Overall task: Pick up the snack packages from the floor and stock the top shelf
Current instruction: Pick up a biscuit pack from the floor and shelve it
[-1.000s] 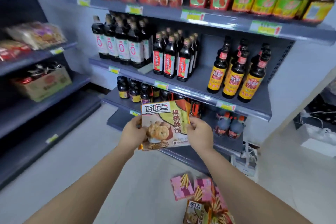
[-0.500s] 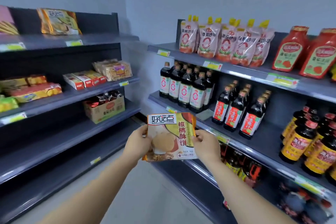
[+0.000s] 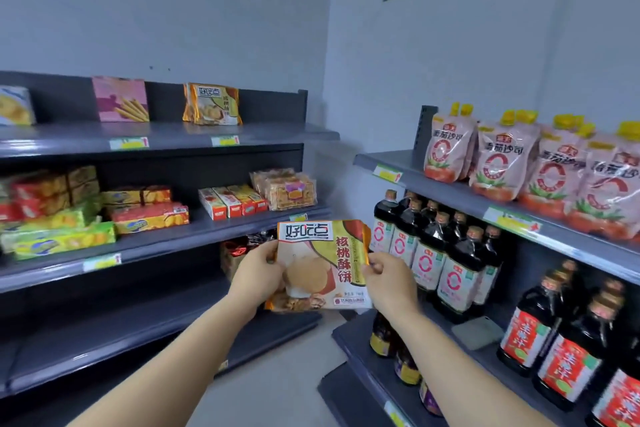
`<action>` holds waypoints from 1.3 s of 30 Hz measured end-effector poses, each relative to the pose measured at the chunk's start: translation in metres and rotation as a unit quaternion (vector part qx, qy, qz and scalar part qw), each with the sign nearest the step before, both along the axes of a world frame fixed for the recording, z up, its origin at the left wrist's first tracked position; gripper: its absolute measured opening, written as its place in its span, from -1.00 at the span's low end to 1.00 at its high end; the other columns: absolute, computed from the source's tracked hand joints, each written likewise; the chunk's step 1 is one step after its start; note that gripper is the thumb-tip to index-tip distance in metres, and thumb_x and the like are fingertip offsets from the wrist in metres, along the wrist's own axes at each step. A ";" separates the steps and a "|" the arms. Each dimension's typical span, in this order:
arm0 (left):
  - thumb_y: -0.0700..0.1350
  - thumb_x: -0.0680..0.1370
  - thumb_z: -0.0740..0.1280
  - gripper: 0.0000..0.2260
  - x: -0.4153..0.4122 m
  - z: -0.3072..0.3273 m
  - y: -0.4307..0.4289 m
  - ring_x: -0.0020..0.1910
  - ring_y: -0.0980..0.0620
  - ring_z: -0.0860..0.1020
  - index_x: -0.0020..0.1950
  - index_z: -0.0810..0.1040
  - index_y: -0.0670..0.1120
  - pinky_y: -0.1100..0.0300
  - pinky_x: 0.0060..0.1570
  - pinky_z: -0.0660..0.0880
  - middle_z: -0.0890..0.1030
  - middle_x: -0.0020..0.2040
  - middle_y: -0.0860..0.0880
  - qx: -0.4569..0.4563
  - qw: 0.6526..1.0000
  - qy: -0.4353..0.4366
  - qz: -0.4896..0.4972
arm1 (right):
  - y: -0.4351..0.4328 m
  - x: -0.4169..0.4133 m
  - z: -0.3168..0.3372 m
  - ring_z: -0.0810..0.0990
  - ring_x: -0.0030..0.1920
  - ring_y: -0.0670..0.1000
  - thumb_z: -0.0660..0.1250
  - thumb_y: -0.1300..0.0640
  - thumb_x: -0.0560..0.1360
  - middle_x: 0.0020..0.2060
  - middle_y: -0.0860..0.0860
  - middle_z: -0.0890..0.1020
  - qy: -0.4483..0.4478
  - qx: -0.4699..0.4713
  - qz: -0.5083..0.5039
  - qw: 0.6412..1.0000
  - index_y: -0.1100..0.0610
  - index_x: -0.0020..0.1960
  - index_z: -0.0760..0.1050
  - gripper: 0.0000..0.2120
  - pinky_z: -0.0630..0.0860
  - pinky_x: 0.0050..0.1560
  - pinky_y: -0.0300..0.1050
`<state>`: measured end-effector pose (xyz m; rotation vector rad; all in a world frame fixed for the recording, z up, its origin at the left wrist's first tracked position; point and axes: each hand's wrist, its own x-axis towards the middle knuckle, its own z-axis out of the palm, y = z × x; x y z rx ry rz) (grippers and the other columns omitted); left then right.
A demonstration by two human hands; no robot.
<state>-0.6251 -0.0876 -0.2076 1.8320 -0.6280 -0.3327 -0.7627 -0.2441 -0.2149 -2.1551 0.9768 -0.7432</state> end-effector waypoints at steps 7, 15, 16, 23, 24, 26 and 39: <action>-0.23 0.58 0.19 -0.67 0.052 0.031 -0.026 0.04 0.07 0.59 0.24 0.54 0.09 0.19 -0.12 0.56 0.63 0.09 0.09 -0.034 0.997 -0.008 0.063 | -0.039 0.071 0.034 0.61 -0.19 0.02 0.26 0.17 0.53 -0.29 -0.10 0.63 -0.028 -0.016 0.066 0.997 0.04 -0.09 0.59 -0.86 0.52 -0.17 -0.07; -0.18 0.59 0.22 -0.68 0.139 0.053 -0.043 0.02 0.08 0.60 0.26 0.52 0.13 0.03 0.01 0.60 0.62 0.11 0.11 -0.050 0.992 -0.029 0.115 | -0.070 0.174 0.055 0.55 -0.26 -0.20 0.25 0.13 0.57 -0.25 -0.15 0.61 -0.047 -0.042 0.121 0.991 -0.04 -0.08 0.54 -0.87 0.37 -0.41 -0.28; -0.17 0.59 0.22 -0.69 0.152 0.056 -0.045 0.02 0.09 0.59 0.28 0.51 0.11 0.08 -0.02 0.60 0.62 0.10 0.11 -0.056 0.991 -0.032 0.119 | -0.074 0.188 0.059 0.54 -0.28 -0.22 0.25 0.13 0.57 -0.24 -0.15 0.61 -0.049 -0.046 0.124 0.990 -0.05 -0.08 0.53 -0.88 0.33 -0.44 -0.32; -0.19 0.60 0.20 -0.69 0.252 0.091 -0.061 -0.04 0.17 0.58 0.28 0.51 0.09 0.17 -0.10 0.58 0.62 0.08 0.12 -0.079 0.984 -0.072 0.142 | -0.095 0.301 0.091 0.64 -0.17 -0.06 0.28 0.15 0.54 -0.18 -0.09 0.68 -0.103 -0.035 0.142 0.984 -0.02 -0.07 0.58 -0.88 0.57 -0.25 -0.10; -0.19 0.60 0.20 -0.69 0.267 0.096 -0.063 -0.01 0.16 0.58 0.29 0.51 0.08 0.18 -0.09 0.58 0.62 0.09 0.11 -0.083 0.983 -0.074 0.145 | -0.097 0.316 0.097 0.64 -0.18 -0.08 0.28 0.14 0.55 -0.19 -0.10 0.68 -0.103 -0.038 0.143 0.984 -0.01 -0.06 0.59 -0.88 0.57 -0.27 -0.11; -0.15 0.60 0.22 -0.68 0.294 0.104 -0.066 0.08 0.10 0.57 0.33 0.49 0.08 0.14 -0.01 0.58 0.60 0.16 0.09 -0.087 0.982 -0.076 0.151 | -0.102 0.345 0.105 0.63 -0.20 -0.09 0.28 0.13 0.55 -0.24 -0.12 0.67 -0.109 -0.045 0.150 0.982 -0.02 -0.10 0.58 -0.87 0.59 -0.25 -0.07; -0.18 0.59 0.25 -0.73 0.453 0.148 -0.110 -0.21 0.22 0.55 0.26 0.53 0.05 0.27 -0.25 0.50 0.60 0.02 0.11 -0.097 0.964 -0.121 0.217 | -0.150 0.529 0.141 0.54 -0.19 -0.09 0.30 0.08 0.54 -0.22 -0.12 0.59 -0.140 -0.073 0.174 0.972 0.01 0.01 0.62 -0.87 0.38 -0.35 -0.24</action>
